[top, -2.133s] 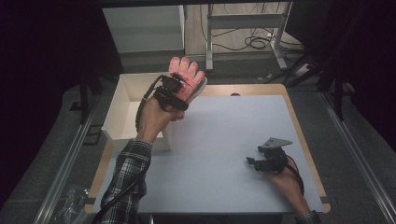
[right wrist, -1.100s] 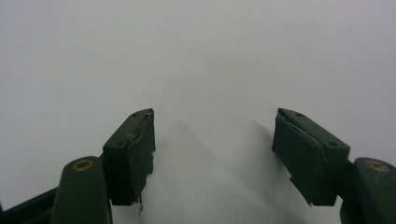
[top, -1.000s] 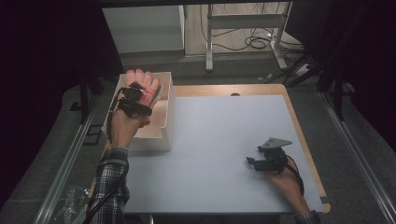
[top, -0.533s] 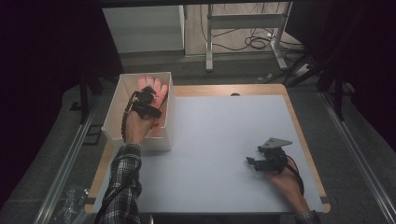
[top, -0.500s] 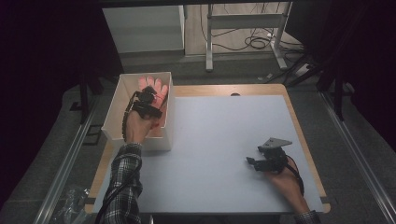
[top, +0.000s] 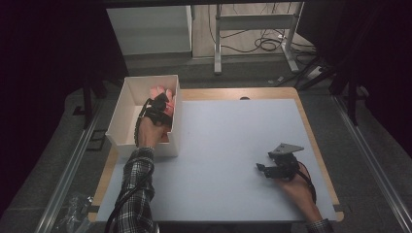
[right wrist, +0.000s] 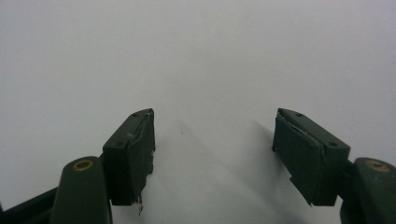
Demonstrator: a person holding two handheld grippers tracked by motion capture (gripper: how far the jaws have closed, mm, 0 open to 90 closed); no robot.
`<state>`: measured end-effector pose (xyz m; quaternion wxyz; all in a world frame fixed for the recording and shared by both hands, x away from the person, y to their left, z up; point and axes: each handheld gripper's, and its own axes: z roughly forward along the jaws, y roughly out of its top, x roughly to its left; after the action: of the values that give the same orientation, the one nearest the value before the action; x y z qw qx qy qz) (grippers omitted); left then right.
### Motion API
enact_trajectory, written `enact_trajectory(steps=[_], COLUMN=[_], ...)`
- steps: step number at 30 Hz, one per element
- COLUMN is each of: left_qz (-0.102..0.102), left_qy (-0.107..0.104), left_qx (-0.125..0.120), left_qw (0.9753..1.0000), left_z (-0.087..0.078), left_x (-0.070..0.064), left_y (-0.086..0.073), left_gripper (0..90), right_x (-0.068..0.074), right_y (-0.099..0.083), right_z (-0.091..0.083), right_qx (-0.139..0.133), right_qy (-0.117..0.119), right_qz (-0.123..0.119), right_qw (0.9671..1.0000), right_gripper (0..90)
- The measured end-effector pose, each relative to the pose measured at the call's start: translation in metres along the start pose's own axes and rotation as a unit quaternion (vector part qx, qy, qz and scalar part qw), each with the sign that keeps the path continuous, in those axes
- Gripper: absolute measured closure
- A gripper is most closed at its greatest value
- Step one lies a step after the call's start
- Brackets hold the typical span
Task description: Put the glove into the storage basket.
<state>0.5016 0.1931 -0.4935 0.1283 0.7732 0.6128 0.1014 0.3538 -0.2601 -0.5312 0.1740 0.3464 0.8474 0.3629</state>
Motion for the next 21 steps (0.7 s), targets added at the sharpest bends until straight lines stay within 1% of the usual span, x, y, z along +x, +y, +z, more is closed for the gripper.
enact_trajectory(steps=[3, 6, 9, 11, 13, 14, 15, 17, 21], left_qz=[0.002, 0.001, -0.002, -0.006, -0.01, -0.015, -0.015, -0.014, -0.009], left_qy=[0.004, 0.008, 0.012, 0.018, 0.016, 0.008, 0.002, 0.001, -0.01], left_qx=[0.013, 0.016, 0.017, 0.015, 0.007, -0.004, -0.014, -0.026, -0.05], left_qw=[0.9999, 0.9999, 0.9998, 0.9997, 0.9998, 0.9998, 0.9998, 0.9996, 0.9987], left_z=[0.006, 0.007, 0.007, 0.005, 0.0, -0.004, -0.009, -0.016, -0.031], left_x=[-0.003, -0.002, 0.0, 0.003, 0.006, 0.007, 0.008, 0.007, 0.008], left_y=[0.0, 0.001, 0.0, -0.001, -0.002, -0.002, -0.002, -0.003, -0.006], left_gripper=[27.4, 24.2, 17.5, 11.0, 5.5, 4.4, 4.2, 4.4, 4.6], right_x=[0.0, 0.0, 0.0, 0.0, 0.0, 0.0, 0.0, 0.0, 0.0], right_y=[0.0, 0.0, 0.0, 0.0, 0.0, 0.0, 0.0, 0.0, 0.0], right_z=[0.0, 0.0, 0.0, 0.0, 0.0, 0.0, 0.0, 0.0, 0.0], right_qx=[0.0, 0.0, 0.0, 0.0, 0.0, 0.0, 0.0, 0.0, 0.0], right_qy=[0.0, 0.0, 0.0, 0.0, 0.0, 0.0, 0.0, 0.0, 0.0], right_qz=[0.0, 0.0, 0.0, 0.0, 0.0, 0.0, 0.0, 0.0, 0.0], right_qw=[1.0, 1.0, 1.0, 1.0, 1.0, 1.0, 1.0, 1.0, 1.0], right_gripper=[30.1, 30.1, 30.0, 30.1, 30.0, 30.1, 30.0, 30.1, 30.1])
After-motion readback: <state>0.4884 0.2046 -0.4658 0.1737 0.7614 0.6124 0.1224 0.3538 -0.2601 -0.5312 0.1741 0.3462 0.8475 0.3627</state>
